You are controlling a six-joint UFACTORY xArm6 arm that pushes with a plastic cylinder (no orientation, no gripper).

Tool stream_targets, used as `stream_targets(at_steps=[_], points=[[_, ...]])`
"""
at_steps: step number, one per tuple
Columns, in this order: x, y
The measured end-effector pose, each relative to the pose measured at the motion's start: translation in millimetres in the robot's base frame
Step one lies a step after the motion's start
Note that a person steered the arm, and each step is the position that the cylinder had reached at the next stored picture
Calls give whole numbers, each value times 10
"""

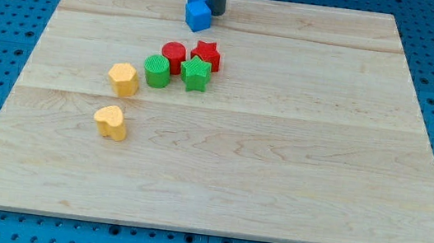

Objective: Separate the blue blocks from each other

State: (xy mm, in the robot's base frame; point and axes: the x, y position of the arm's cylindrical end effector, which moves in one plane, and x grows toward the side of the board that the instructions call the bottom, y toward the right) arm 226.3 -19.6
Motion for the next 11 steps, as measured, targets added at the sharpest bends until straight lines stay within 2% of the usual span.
stream_targets(at_steps=[1, 2, 4, 5, 6, 8, 9, 11], points=[[-251, 349], [-313, 410], [-74, -573], [67, -486], [2, -39], [100, 252], [181, 13], [495, -841]])
